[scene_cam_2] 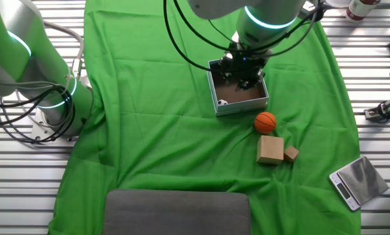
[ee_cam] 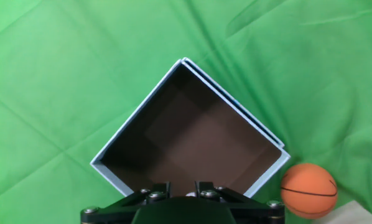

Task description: Take everything out of the gift box

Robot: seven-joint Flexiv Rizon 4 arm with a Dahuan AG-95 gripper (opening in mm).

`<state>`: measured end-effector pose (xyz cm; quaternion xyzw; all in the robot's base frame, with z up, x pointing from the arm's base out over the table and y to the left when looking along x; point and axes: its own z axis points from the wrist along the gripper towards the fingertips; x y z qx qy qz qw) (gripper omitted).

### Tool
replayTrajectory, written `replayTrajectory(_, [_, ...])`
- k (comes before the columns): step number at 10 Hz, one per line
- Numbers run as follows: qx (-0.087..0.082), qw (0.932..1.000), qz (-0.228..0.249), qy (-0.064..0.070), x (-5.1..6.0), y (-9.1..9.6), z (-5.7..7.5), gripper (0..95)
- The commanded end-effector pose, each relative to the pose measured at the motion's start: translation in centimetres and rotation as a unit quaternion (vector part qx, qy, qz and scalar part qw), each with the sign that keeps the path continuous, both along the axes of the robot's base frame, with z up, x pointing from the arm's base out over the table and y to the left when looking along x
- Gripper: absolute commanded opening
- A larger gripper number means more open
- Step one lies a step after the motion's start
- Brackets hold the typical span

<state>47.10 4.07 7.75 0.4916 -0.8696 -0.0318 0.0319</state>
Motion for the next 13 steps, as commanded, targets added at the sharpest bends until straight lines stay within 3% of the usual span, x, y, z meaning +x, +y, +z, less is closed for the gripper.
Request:
replayTrajectory(1, [0.003, 1.0, 0.006, -0.002, 0.4, -0.03, -0.21, 38.0])
replayTrajectory(4, [0.002, 0.9998, 0.017, -0.002, 0.76, -0.07, -0.39, 38.0])
replayTrajectory(13, [0.003, 0.9994, 0.034, -0.003, 0.33, 0.04, -0.76, 38.0])
